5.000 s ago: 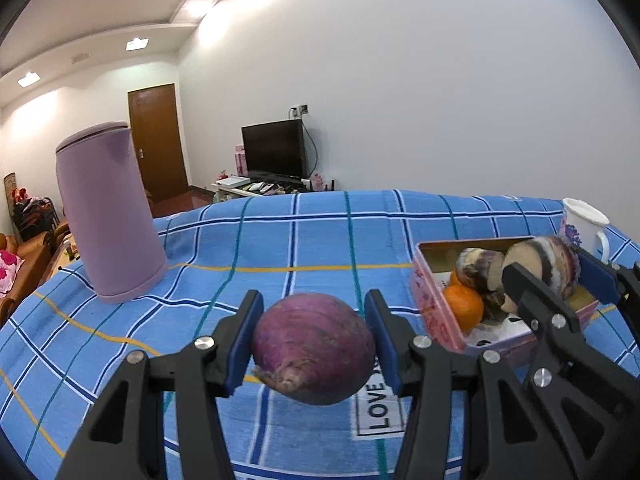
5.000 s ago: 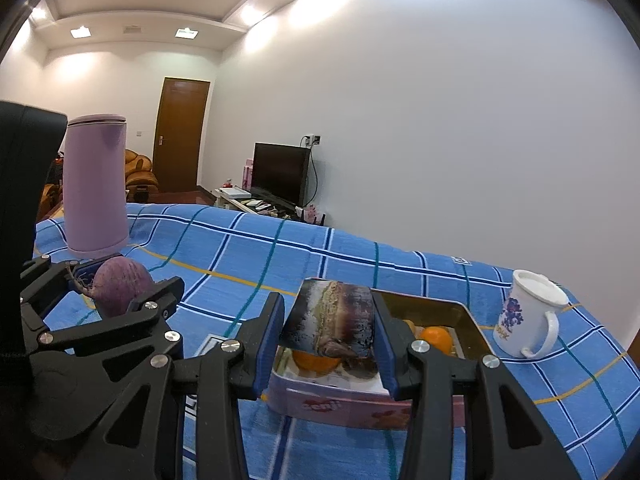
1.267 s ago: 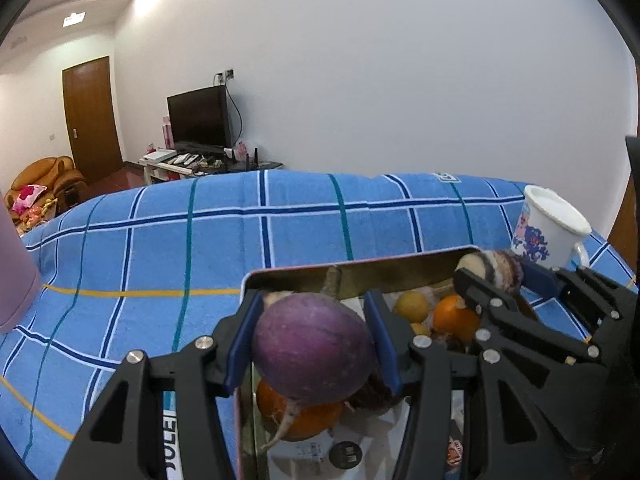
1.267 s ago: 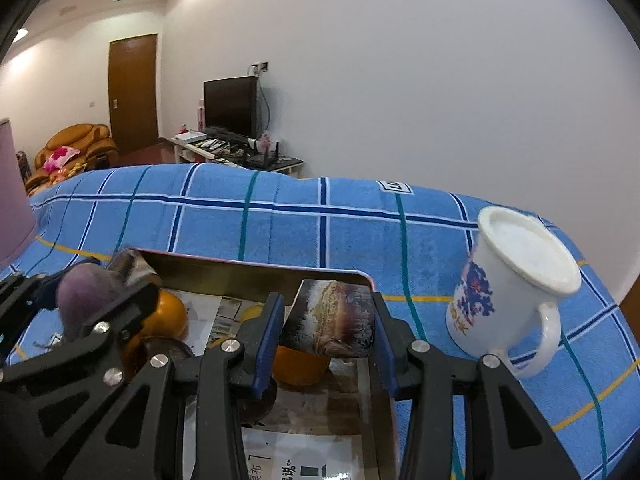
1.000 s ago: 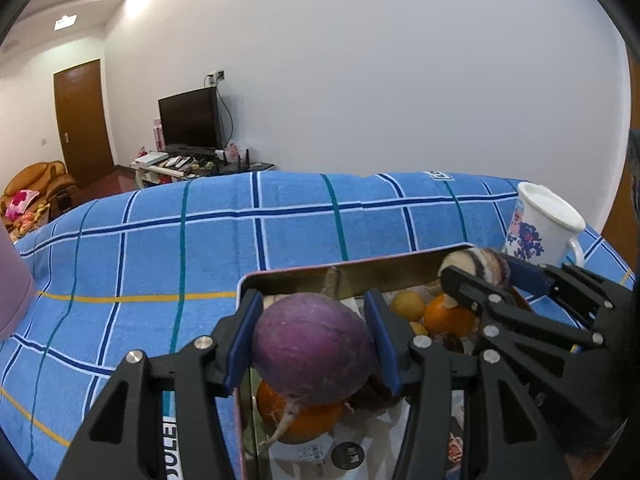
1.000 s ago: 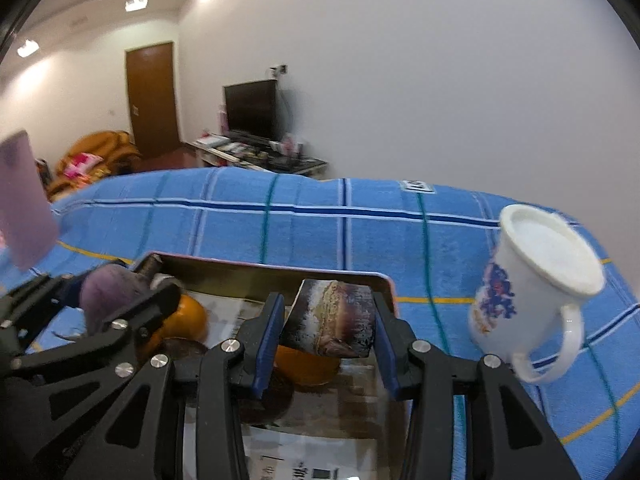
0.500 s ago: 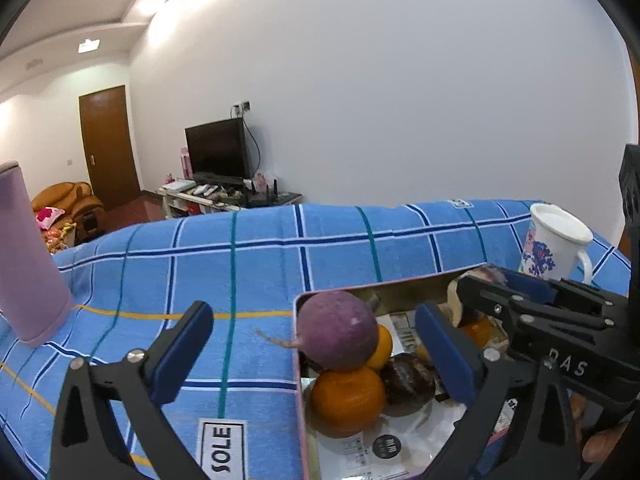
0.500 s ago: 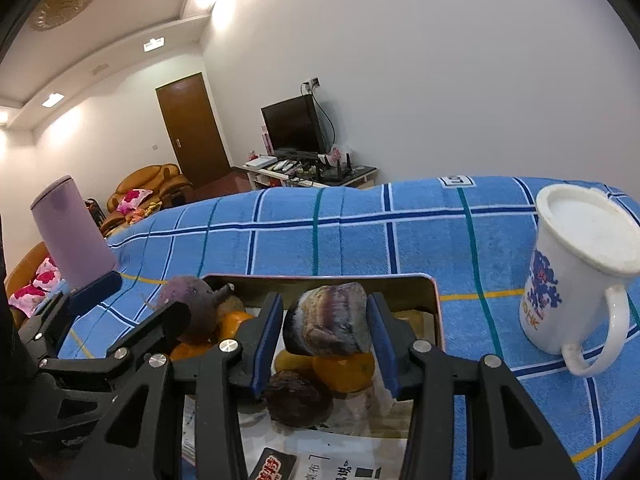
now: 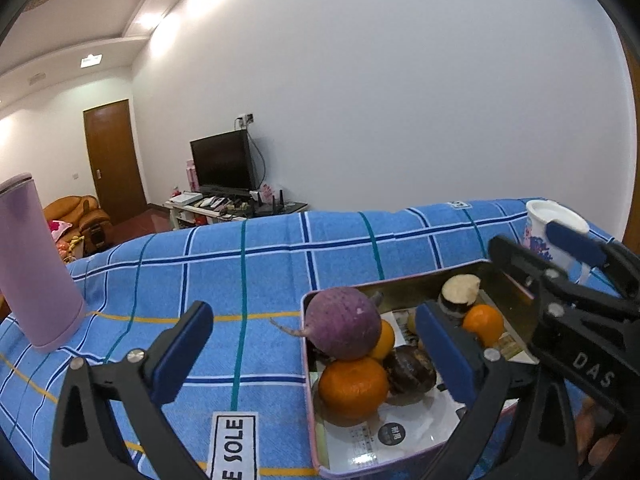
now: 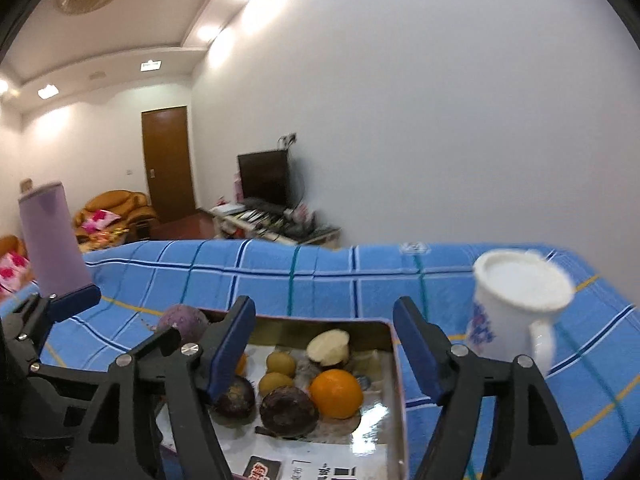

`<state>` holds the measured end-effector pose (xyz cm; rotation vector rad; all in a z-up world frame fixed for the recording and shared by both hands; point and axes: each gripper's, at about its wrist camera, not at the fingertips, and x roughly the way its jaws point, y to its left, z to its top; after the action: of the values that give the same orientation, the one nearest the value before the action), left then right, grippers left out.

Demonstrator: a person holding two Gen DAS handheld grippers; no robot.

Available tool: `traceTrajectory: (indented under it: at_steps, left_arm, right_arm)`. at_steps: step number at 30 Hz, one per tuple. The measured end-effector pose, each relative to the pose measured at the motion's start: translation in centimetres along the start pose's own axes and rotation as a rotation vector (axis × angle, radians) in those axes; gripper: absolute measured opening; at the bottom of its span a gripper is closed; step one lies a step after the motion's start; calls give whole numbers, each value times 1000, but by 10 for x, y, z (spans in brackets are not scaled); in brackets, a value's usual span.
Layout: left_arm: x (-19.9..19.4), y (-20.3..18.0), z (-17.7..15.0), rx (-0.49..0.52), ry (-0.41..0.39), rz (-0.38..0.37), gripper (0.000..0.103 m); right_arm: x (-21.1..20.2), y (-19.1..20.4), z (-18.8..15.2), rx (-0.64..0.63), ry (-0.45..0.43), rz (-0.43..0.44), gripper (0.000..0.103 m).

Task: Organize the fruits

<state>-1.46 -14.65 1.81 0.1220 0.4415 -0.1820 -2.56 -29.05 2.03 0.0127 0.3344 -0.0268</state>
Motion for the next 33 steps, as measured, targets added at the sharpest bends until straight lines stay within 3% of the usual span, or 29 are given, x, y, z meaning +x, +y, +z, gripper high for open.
traceTrajectory:
  at_steps: [6,11,23,33]
  left_arm:
    - [-3,-3,-6,7,-12,30,103]
    - [-13,-3,-8,5,-51,46,103]
    - [-35,2,-17,-10,-85,20,103]
    - [-58,4,-26,-27,-106,3,103]
  right_arm:
    - [-15,10,-4,-40,-74,-125,74]
    - [-21,-1,-3,-1,-92,-168,74]
    - [-52,1,-13,2,-96,-194,74]
    - [-88,16,-20,-65,-169,-213,75]
